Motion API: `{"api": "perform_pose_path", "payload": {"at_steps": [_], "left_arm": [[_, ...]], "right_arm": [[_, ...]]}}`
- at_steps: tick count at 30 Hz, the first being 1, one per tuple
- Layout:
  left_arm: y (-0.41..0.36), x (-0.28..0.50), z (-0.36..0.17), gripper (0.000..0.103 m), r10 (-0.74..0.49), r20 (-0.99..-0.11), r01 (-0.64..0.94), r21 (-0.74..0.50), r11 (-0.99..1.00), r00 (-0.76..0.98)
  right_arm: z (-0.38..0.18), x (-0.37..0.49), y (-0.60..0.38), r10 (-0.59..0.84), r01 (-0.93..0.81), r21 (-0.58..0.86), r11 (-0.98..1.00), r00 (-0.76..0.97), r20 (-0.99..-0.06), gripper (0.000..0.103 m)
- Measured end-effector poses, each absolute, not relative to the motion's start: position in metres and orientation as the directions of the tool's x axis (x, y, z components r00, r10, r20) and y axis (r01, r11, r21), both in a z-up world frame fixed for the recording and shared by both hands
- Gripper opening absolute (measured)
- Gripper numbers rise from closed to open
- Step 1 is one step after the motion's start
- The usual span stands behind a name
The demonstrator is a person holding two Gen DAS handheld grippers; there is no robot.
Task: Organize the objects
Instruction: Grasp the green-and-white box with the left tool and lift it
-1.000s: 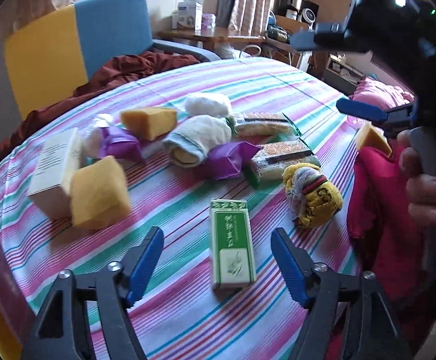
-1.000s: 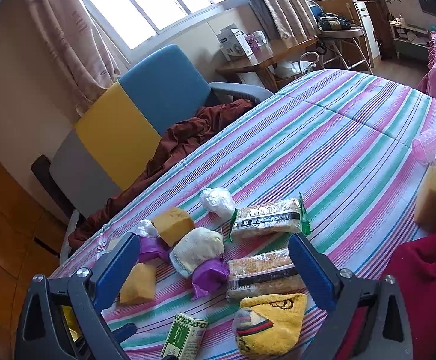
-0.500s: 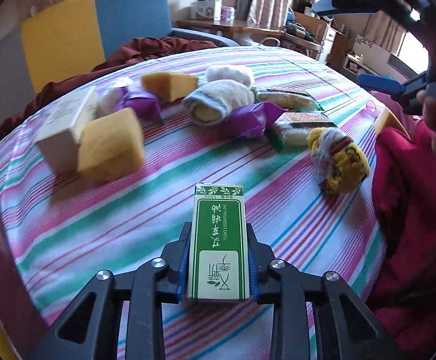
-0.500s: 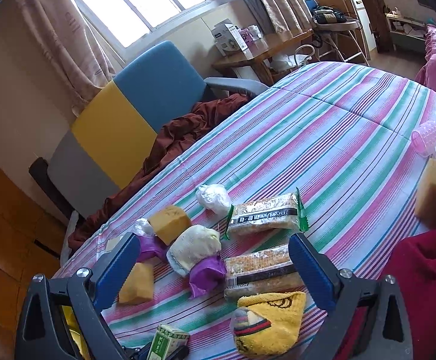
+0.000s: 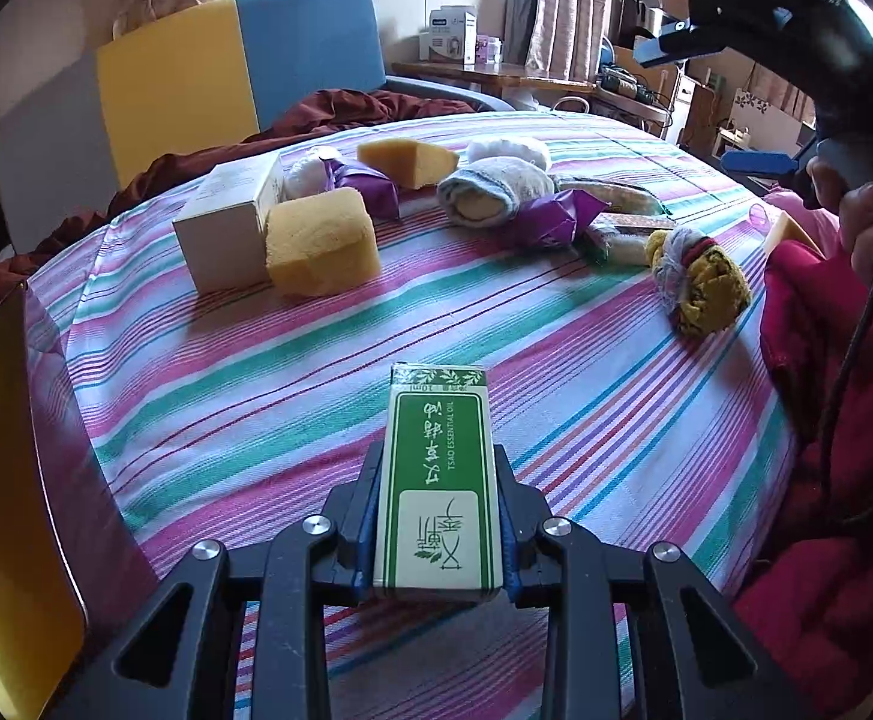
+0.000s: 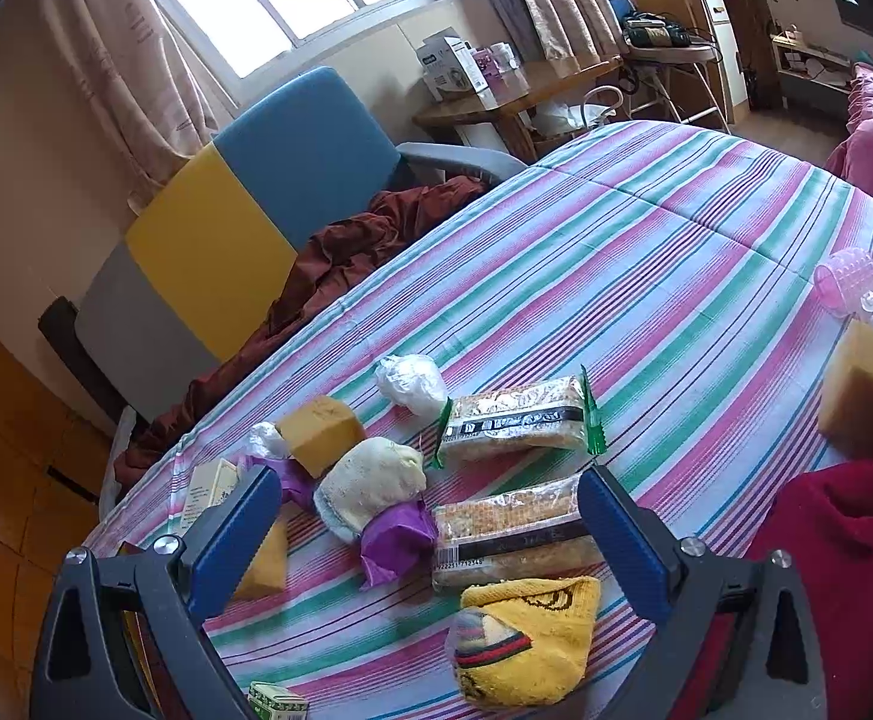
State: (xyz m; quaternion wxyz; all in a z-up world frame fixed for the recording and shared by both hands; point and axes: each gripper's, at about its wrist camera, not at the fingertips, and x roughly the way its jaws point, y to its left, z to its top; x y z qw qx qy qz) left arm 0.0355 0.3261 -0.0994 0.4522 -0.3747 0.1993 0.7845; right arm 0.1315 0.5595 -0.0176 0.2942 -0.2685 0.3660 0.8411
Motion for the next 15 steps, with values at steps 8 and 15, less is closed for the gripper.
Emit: {"api": "perform_pose_path", "payload": {"at_steps": [8,15], "left_arm": [[0.322,0.035,-0.101,0.031,0.582,-0.756,-0.864,-0.043,-0.502,-0.301],[0.318,0.033,-0.1,0.031,0.601,-0.743,-0.864,-0.062,-0.5,-0.294]], "right_arm": [[-0.043,0.104,0.562,0.175,-0.76,0.325,-0.563,-0.495,-0.851,0.092],[-0.063,0.095,0.545,0.119,-0.752,0.134,-0.645,-0.272,-0.955,0.09]]}}
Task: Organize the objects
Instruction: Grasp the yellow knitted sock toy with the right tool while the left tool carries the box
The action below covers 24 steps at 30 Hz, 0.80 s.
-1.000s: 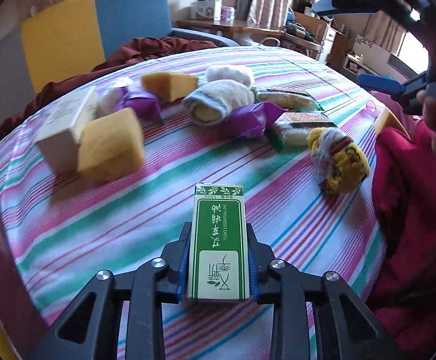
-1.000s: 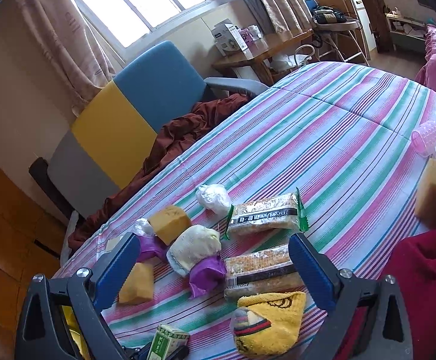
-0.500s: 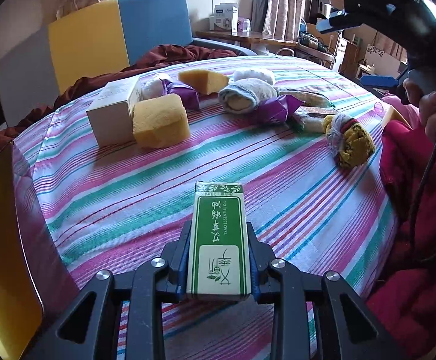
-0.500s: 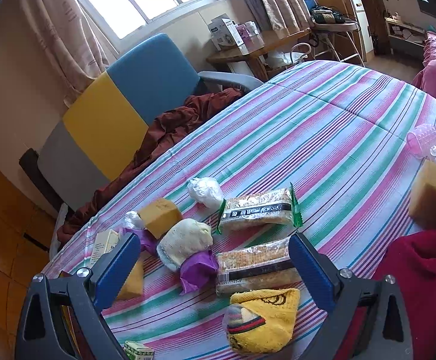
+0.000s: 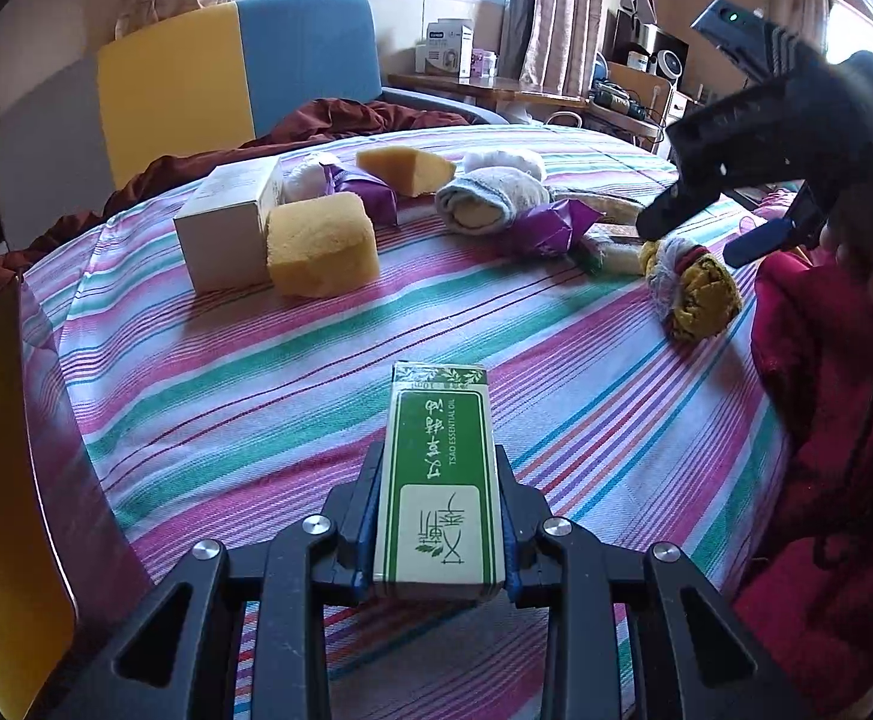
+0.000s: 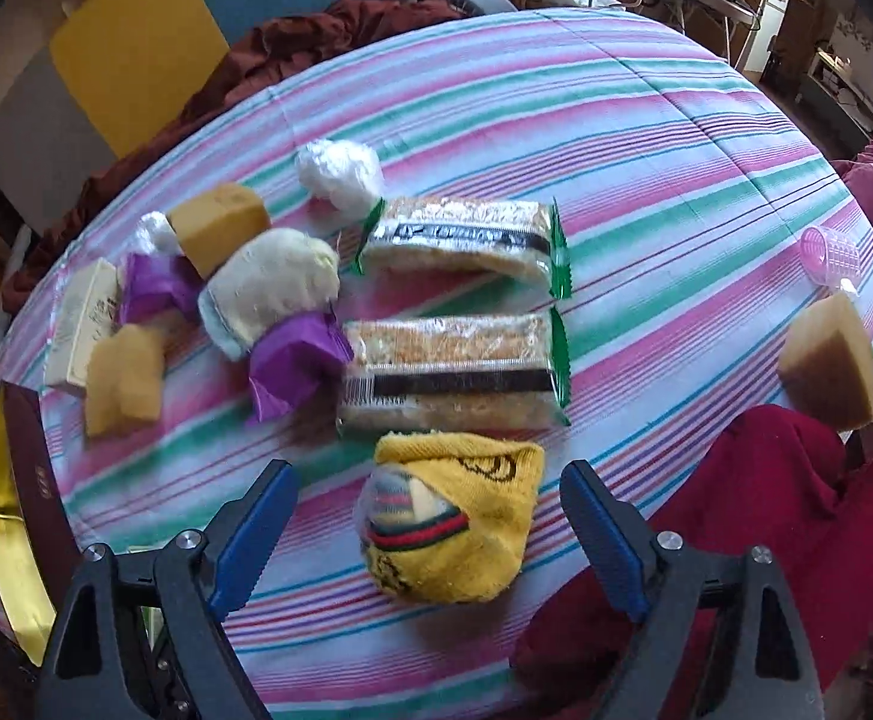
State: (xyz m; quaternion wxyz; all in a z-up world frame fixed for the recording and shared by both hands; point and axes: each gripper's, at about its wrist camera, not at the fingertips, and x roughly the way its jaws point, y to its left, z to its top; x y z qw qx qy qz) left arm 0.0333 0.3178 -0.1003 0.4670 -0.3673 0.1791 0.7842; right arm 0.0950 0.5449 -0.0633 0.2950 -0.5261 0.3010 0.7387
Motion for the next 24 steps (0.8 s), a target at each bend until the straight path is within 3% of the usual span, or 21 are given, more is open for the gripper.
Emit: {"api": "perform_pose_path", "payload": {"at_steps": [3,5,8,13,19,24], "left_arm": [[0.316,0.032,-0.1,0.031,0.607,-0.74,-0.865,-0.071,-0.497,-0.288],[0.315,0.031,-0.1,0.031,0.61,-0.739,-0.866,-0.074,-0.495,-0.285],[0.313,0.031,-0.099,0.031,0.609,-0.74,-0.868,-0.072,-0.492,-0.284],[0.303,0.032,-0.089,0.031,0.597,-0.757,-0.857,-0.098,-0.505,-0.266],[0.272,0.043,-0.053,0.031,0.64,-0.701,-0.857,-0.078,-0.509,-0.316],[0.227,0.025,-0.022,0.031,0.629,-0.658,-0.784,-0.094,-0.614,-0.414]], "right_arm": [[-0.074,0.086,0.539,0.109,-0.74,0.075,-0.668,-0.197,-0.974,0.081],[-0.085,0.079,0.533,0.089,-0.713,0.049,-0.699,-0.155,-0.984,0.053],[-0.084,0.074,0.524,0.132,-0.685,0.008,-0.729,-0.153,-0.979,0.041],[-0.081,0.067,0.492,0.0,-0.564,0.205,-0.8,-0.34,-0.94,0.039],[-0.088,0.05,0.46,-0.043,-0.431,0.258,-0.865,-0.448,-0.893,0.039],[-0.092,0.039,0.439,0.003,-0.363,0.182,-0.914,-0.454,-0.891,0.039]]}}
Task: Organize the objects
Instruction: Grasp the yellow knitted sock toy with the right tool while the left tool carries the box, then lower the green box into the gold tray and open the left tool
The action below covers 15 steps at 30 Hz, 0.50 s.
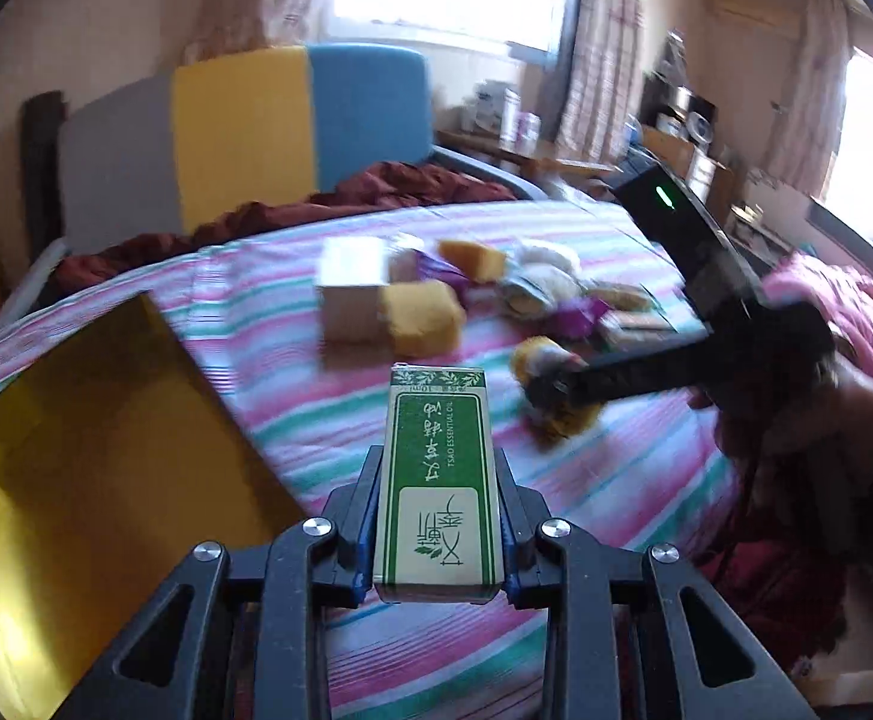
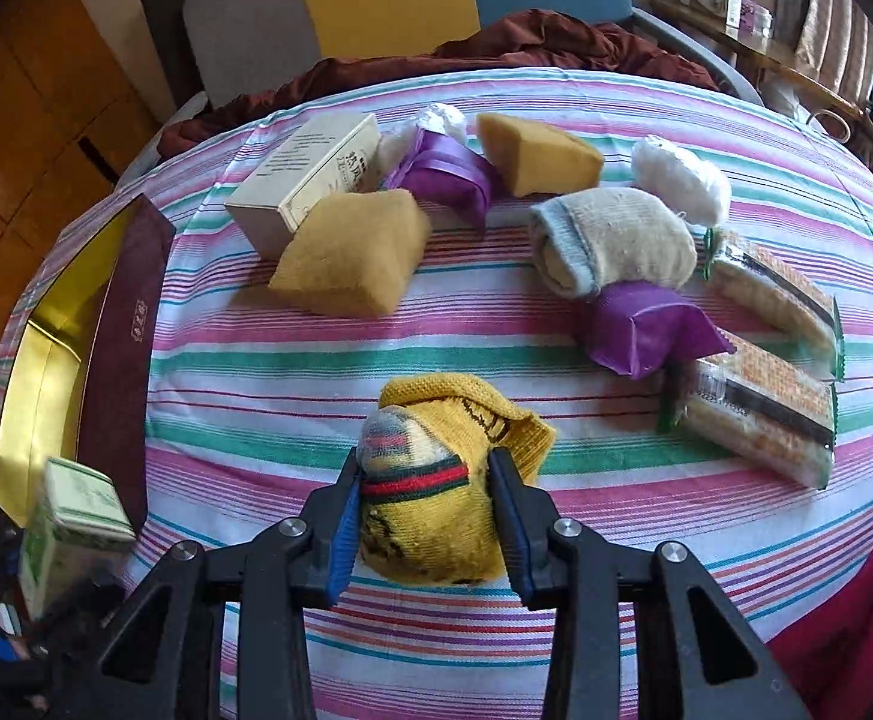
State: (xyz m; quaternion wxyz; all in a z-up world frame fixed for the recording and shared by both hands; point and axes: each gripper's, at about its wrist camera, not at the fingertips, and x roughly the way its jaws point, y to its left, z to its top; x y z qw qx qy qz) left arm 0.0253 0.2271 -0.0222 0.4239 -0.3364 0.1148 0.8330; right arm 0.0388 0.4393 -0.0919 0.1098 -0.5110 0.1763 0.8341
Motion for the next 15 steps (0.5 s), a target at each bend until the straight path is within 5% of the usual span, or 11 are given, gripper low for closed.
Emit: {"api": "perform_pose_path", "payload": {"at_steps": [8,15], "left_arm": [[0.119,-0.032,-0.019,0.031,0.371,-0.731,-0.475,-0.073,-0.877,-0.573],[0.069,-0.062,-0.061,0.031,0.162,-0.829,-0.291,0.001,-0.957,-0.536]], "right_arm": [[-0.088,0.038,0.442,0.014,-0.359,0.168,-0.918,-0.454,-0.891,0.039],[-0.087,0.039,0.442,0.023,-0.356,0.158,-0.921,-0.454,-0.891,0.039]]}}
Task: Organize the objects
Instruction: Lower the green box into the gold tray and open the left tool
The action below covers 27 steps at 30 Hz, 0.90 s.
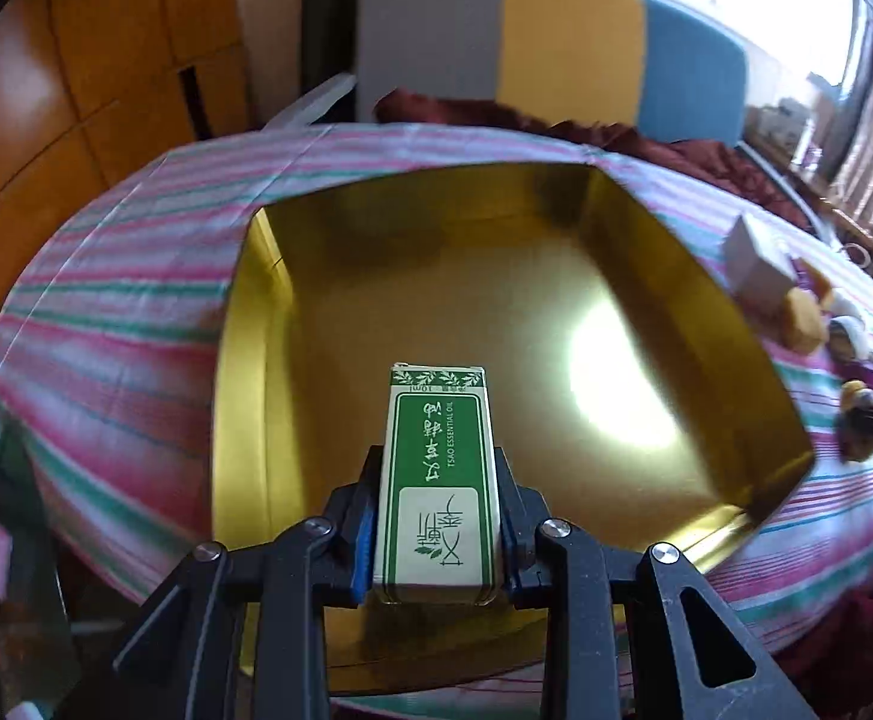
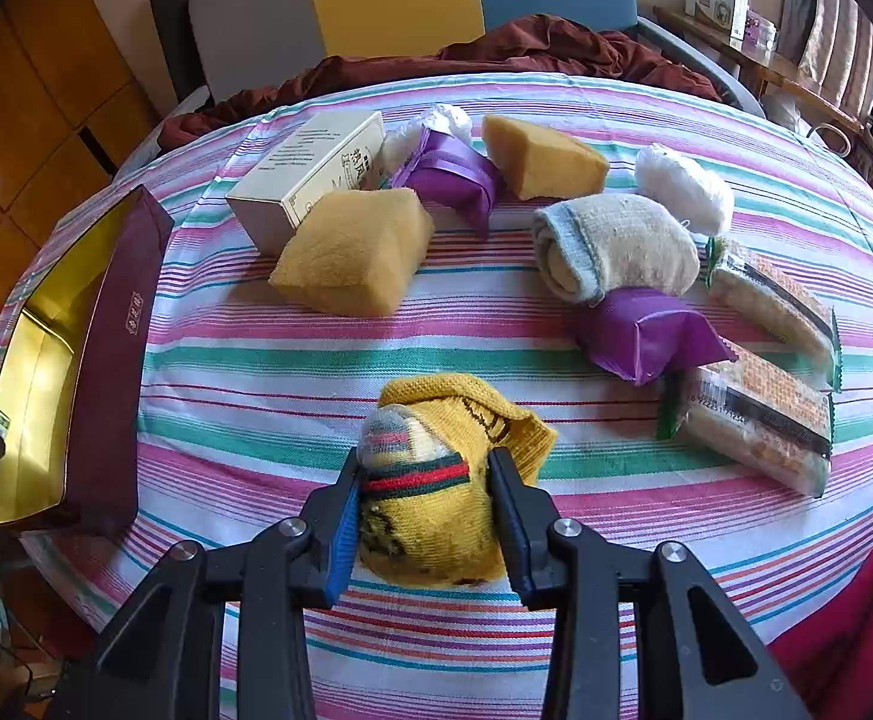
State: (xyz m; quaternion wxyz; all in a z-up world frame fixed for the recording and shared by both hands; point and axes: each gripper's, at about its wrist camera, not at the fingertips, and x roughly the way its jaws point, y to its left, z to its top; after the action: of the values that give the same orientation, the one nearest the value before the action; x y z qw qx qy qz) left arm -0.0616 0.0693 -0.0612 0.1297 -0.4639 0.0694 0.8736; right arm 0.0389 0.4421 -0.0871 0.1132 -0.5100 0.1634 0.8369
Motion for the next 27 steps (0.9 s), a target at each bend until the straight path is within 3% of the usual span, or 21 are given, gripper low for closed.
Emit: {"api": "perform_pose_path", "payload": {"at_steps": [15,19,27], "left_arm": [[0.051,-0.067,-0.087,0.032,0.041,-0.861,-0.18,0.06,-0.982,-0.507],[0.051,-0.063,-0.083,0.049,0.028,-0.844,-0.181,0.082,-0.98,-0.535],[0.041,-0.049,-0.066,0.053,0.045,-0.8,-0.18,0.079,-0.981,-0.599]], "right_arm": [[-0.088,0.039,0.443,0.024,-0.355,0.156,-0.922,-0.455,-0.89,0.039],[-0.088,0.039,0.443,0.025,-0.355,0.156,-0.922,-0.454,-0.89,0.039],[-0.09,0.039,0.443,0.032,-0.357,0.146,-0.922,-0.447,-0.894,0.039]]}}
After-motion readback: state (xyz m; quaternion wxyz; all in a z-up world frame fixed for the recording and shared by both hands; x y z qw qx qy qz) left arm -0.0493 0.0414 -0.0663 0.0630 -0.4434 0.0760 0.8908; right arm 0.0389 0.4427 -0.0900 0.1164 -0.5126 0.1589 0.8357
